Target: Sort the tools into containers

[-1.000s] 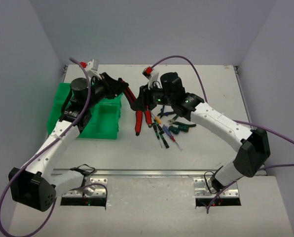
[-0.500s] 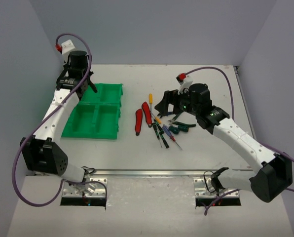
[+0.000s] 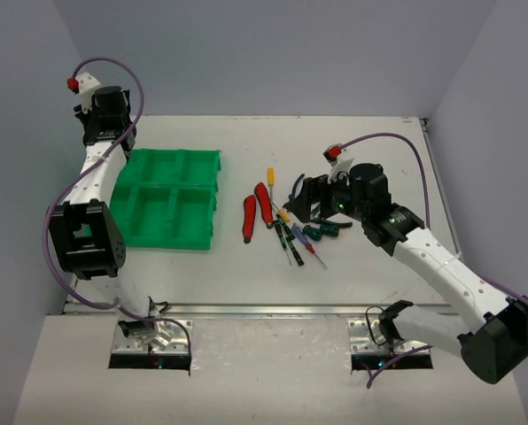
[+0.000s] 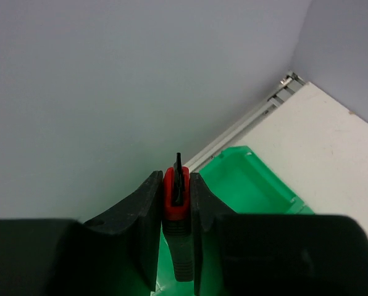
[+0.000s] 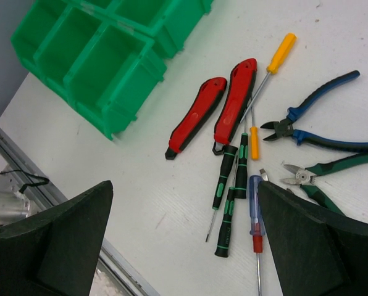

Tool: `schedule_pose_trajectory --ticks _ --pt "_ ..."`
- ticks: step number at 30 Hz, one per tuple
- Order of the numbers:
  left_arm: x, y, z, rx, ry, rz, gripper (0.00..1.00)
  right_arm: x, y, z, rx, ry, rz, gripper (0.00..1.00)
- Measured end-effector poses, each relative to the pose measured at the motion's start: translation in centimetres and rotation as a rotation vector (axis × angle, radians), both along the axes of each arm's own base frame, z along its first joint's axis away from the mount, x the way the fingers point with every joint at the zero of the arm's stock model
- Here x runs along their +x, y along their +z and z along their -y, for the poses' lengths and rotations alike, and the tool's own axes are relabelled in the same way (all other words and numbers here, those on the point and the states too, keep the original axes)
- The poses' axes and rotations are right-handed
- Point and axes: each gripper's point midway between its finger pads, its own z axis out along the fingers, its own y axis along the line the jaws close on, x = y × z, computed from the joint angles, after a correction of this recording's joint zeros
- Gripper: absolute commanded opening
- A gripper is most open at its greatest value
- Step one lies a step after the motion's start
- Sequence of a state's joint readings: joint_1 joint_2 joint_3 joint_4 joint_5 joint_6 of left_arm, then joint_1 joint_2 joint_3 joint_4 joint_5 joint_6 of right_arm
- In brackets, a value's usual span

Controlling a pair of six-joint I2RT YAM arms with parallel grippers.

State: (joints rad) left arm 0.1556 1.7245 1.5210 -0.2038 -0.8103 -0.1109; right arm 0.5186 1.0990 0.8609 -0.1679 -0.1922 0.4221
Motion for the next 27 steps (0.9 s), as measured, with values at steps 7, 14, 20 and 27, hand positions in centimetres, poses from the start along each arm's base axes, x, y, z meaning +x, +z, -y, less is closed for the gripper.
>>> schedule_pose_trajectory --ticks 7,14,20,27 --pt "3.9 -3.7 1.1 -0.014 -0.147 -0.028 0.00 -0.4 0.6 -0.2 0.015 0.025 0.012 0.99" --pt "5.2 -8.3 0.8 -0.054 -0.150 -0.081 0.01 -0.4 -0.3 -0.6 0.009 0.043 -0.016 0.99" --pt "4.4 -11.1 -0.3 -0.100 -0.105 -0.126 0.36 -0.2 -1.2 -1.2 0.021 0.044 -0.061 0.99" --pt "3.6 -12.7 -0.3 -0.204 -0.085 -0.145 0.72 0.7 -5.1 -5.3 -0.089 0.011 -0.192 0.99"
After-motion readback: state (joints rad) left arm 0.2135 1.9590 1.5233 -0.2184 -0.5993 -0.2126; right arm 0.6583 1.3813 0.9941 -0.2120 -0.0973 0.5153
